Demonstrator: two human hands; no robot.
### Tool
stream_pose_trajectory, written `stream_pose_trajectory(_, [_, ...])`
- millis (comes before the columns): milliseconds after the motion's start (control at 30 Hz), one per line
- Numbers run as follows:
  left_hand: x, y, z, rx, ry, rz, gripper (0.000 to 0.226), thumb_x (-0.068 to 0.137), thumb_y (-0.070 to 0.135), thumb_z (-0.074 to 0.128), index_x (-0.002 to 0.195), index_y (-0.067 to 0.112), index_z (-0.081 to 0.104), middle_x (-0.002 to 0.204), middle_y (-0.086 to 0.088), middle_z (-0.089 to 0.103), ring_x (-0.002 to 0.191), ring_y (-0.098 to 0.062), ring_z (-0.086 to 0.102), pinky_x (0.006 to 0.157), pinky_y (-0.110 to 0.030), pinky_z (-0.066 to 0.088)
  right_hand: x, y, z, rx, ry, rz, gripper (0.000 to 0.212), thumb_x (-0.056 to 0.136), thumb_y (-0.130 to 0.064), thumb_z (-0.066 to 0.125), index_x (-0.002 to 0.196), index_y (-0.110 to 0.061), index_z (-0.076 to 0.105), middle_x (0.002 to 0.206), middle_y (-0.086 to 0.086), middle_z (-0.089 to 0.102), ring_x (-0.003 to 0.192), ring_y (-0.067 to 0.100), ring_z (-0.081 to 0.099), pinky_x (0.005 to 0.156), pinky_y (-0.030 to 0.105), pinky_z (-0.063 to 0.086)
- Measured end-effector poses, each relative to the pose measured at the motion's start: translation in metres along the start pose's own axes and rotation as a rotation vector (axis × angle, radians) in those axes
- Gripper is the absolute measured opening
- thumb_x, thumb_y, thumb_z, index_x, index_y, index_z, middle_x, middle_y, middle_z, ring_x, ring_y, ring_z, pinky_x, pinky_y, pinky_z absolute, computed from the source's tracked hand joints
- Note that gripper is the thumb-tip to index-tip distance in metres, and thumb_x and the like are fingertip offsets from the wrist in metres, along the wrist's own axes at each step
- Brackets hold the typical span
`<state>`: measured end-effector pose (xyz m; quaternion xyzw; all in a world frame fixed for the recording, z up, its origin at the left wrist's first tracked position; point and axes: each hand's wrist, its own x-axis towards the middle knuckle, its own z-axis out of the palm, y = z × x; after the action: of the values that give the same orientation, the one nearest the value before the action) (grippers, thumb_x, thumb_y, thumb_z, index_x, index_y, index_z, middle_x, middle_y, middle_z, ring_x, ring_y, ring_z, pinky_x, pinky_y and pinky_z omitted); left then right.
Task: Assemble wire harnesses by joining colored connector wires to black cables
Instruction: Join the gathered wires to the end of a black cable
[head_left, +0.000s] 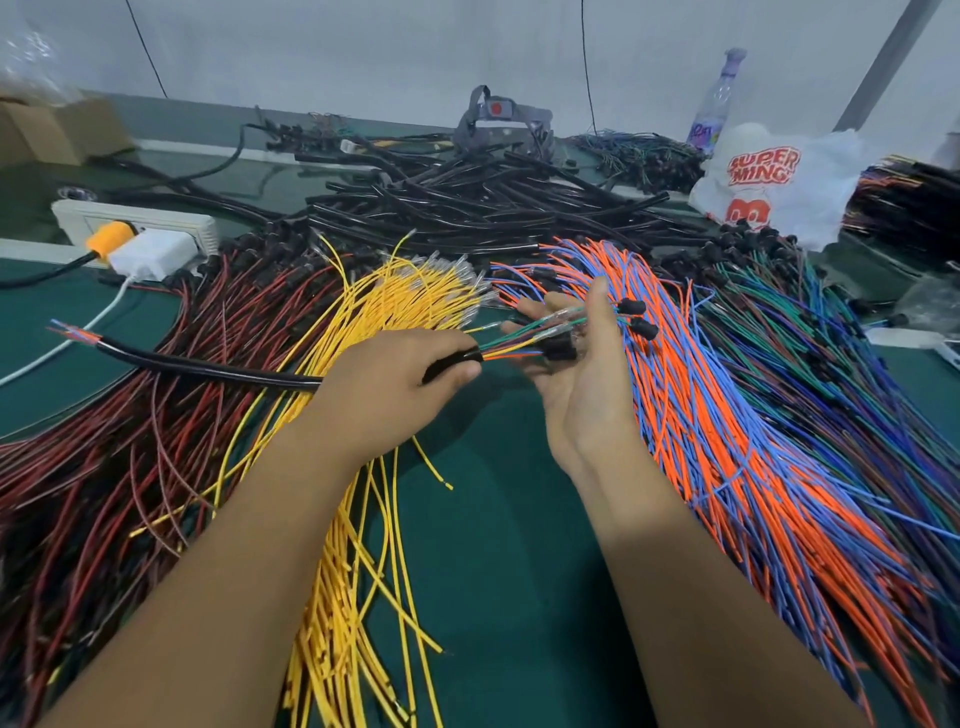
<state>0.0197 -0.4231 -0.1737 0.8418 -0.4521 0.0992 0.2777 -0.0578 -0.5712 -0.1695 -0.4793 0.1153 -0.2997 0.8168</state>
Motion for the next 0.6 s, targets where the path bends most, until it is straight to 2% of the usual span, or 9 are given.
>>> stream_pose_trajectory(67, [0.0,0.003,0.001,-0.005,-0.02,-0.015,0.017,0.097,0.042,0.047,0.1,0.033,0.061,0.071,0.016,0.054,0.067,-0.003,0.048,0.052,-0.027,0.032,0.0,0.001,0.001,-0.028,-0.021,0.009,0.036,0.089,-0.047,0.051,0.091,-0.012,0.059,0.091,0.009,0.071,0.084,0.026,0.066,0.077,0.036,0.052])
stream_pose_trajectory(200, [0.0,0.004,0.002,0.011,-0.014,-0.039,0.018,0.096,0.04,0.047,0.101,0.03,0.061,0.065,0.016,0.051,0.063,0.002,0.046,0.05,-0.027,0.025,-0.003,0.007,0.005,-0.117,-0.04,0.01,0.03,0.103,-0.03,0.039,0.089,-0.009,0.056,0.088,0.013,0.07,0.082,0.03,0.064,0.071,0.035,0.051])
stream_pose_trajectory(300, [-0.001,0.007,0.001,0.044,-0.006,-0.046,0.019,0.096,0.04,0.045,0.103,0.028,0.06,0.065,0.016,0.048,0.061,0.001,0.043,0.049,-0.026,0.024,-0.003,0.008,0.006,-0.196,-0.037,0.005,0.042,0.104,-0.029,0.035,0.103,0.004,0.06,0.094,0.017,0.07,0.085,0.029,0.064,0.08,0.041,0.05])
stream_pose_trajectory(367, [-0.001,0.01,0.001,0.057,0.007,-0.049,0.02,0.096,0.04,0.044,0.104,0.029,0.06,0.064,0.016,0.047,0.06,0.001,0.042,0.049,-0.026,0.023,-0.003,0.008,0.006,-0.232,-0.038,0.009,0.047,0.104,-0.03,0.034,0.104,0.008,0.061,0.099,0.019,0.07,0.089,0.028,0.064,0.086,0.044,0.05])
stream_pose_trajectory(433, [-0.001,0.014,0.0,0.041,0.024,-0.046,0.02,0.096,0.038,0.046,0.107,0.031,0.06,0.063,0.016,0.048,0.059,0.0,0.043,0.049,-0.026,0.024,-0.004,0.009,0.007,-0.242,-0.037,0.022,0.042,0.104,-0.029,0.035,0.102,0.003,0.062,0.096,0.014,0.071,0.087,0.025,0.065,0.085,0.043,0.052])
stream_pose_trajectory(500, [-0.001,0.018,-0.001,0.043,0.034,-0.031,0.019,0.096,0.037,0.046,0.109,0.036,0.06,0.064,0.014,0.054,0.058,-0.004,0.044,0.05,-0.026,0.027,-0.005,0.011,0.008,-0.216,-0.031,0.038,0.029,0.103,-0.026,0.038,0.097,-0.008,0.06,0.092,0.01,0.067,0.085,0.022,0.063,0.082,0.041,0.053])
stream_pose_trajectory(600, [-0.001,0.021,-0.001,0.075,-0.003,-0.026,0.028,0.096,0.038,0.042,0.117,0.036,0.059,0.064,0.012,0.052,0.064,-0.012,0.046,0.05,-0.027,0.028,-0.006,0.015,0.01,-0.273,-0.019,0.051,0.024,0.099,-0.033,0.044,0.102,-0.015,0.06,0.106,0.013,0.063,0.101,0.028,0.06,0.1,0.052,0.046])
